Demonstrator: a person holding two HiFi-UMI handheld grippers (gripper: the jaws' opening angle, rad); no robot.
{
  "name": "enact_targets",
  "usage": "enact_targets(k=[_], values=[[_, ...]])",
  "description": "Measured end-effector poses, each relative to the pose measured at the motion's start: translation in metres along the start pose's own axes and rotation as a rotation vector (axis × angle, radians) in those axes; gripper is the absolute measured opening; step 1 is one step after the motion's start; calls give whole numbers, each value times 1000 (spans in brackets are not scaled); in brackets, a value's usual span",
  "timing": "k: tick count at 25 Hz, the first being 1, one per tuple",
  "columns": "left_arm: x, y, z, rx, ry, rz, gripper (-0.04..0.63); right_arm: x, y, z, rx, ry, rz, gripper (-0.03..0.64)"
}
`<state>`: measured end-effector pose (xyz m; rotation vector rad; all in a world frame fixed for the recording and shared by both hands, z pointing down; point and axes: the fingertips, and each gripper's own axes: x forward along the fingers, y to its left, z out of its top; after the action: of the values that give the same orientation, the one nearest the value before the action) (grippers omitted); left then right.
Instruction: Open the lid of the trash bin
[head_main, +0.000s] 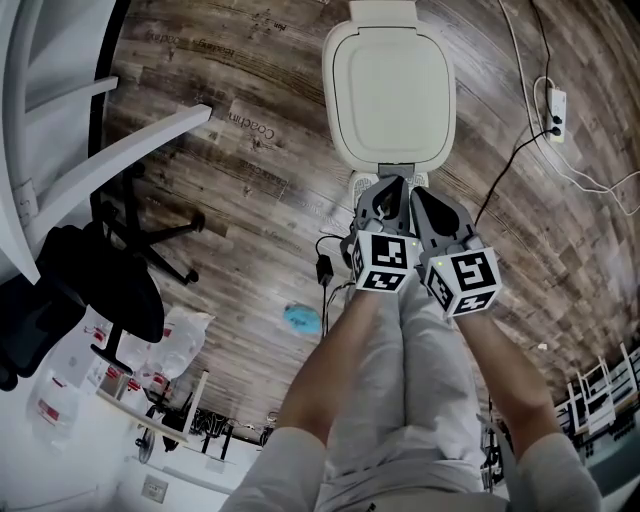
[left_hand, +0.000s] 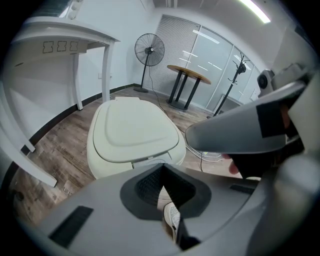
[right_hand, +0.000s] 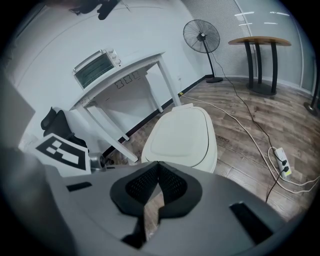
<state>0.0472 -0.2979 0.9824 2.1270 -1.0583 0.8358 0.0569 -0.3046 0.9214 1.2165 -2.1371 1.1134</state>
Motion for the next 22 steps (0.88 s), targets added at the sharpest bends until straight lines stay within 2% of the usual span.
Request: enact_targets(k=[17, 22], values=[[0, -3, -1, 42, -15, -7, 0, -4, -1, 3, 21, -12, -10, 17], [0, -5, 7, 70, -48, -57, 0, -14, 0, 11, 22, -18, -13, 17]])
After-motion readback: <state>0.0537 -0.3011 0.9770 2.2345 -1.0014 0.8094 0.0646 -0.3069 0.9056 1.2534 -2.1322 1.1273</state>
